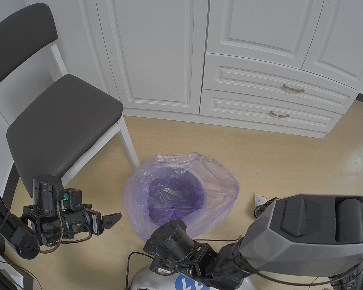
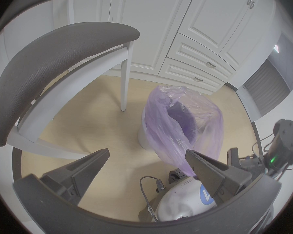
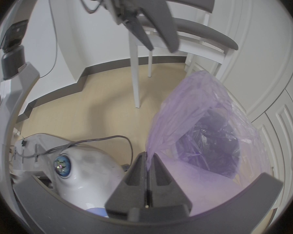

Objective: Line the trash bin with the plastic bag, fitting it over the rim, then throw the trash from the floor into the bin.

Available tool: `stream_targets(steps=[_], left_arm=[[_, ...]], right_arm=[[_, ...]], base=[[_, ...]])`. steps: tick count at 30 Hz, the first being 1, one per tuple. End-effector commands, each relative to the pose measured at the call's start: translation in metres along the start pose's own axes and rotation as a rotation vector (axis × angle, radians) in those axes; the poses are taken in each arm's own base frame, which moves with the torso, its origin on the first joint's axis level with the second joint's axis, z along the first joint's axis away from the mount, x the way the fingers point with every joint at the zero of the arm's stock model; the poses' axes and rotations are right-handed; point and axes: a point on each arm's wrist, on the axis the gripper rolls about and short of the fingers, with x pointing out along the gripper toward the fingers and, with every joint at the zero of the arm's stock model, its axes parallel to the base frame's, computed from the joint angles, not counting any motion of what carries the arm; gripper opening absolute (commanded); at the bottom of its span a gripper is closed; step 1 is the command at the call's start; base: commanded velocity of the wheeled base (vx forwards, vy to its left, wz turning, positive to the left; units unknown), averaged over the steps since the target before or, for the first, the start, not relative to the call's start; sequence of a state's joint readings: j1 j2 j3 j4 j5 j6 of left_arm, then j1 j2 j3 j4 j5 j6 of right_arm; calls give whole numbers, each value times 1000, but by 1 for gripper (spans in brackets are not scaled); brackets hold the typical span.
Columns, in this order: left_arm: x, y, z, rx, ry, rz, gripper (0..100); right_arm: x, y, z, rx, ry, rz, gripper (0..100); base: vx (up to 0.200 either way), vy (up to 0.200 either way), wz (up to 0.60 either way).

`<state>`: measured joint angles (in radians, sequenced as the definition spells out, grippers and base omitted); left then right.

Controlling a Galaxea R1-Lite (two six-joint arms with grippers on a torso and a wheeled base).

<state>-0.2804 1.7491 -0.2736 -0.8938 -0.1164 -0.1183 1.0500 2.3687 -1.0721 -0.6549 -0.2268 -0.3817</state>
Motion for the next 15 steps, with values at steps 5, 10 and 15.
stream_targets(steps=[5,10,15], left_arm=[[0,0,0,0,0,0,100],[0,0,0,0,0,1,100],[1,0,0,0,1,0,100]], right_arm=[[7,17,-15,-32,50,36,0],[18,-8,-18,7,52,-18,0],[12,-46,-1,15,-10,-102,0]], base=[[0,0,0],[0,0,0],[0,0,0]])
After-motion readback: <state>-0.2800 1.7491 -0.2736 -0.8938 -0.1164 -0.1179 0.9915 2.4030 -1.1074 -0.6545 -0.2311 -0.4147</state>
